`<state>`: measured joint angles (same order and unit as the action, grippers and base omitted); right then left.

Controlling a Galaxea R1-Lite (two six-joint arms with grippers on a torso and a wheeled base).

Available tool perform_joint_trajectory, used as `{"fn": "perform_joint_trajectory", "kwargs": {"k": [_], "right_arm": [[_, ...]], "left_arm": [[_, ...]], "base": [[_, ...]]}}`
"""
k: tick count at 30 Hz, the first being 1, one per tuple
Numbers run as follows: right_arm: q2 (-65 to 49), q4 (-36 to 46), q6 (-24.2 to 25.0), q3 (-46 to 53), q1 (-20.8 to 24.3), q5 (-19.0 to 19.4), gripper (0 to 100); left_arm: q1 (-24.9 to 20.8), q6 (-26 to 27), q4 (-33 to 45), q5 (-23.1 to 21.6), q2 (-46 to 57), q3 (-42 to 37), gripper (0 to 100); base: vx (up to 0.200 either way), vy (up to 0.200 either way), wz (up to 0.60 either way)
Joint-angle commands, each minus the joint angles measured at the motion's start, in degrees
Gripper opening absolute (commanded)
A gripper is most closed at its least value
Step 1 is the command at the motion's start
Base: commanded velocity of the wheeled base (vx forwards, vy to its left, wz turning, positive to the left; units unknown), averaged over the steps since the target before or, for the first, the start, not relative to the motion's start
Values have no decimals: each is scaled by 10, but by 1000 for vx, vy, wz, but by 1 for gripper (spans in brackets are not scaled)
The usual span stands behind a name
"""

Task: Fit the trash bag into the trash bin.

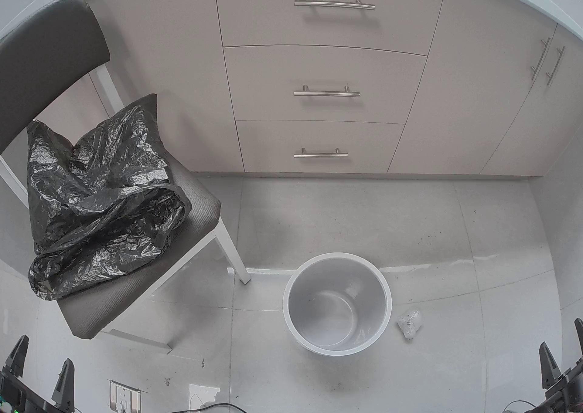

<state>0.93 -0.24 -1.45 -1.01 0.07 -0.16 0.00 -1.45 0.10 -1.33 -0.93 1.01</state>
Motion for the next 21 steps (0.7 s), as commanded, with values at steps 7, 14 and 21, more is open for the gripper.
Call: {"fn": "perform_joint_trajectory", "kwargs": {"k": [7, 14, 21], "right_arm": [[-9, -2, -1, 10, 0, 2, 100], [-9, -2, -1, 10, 0, 3, 100], [46, -49, 115, -143, 16, 1, 100]], "left_arm": [[1, 0, 0, 13, 9, -10, 100], [2, 0, -2, 14, 9, -10, 100], [-11, -75, -23, 29, -62, 170, 100]], "base": [[0, 0, 0], [0, 0, 0], [0, 0, 0]]}}
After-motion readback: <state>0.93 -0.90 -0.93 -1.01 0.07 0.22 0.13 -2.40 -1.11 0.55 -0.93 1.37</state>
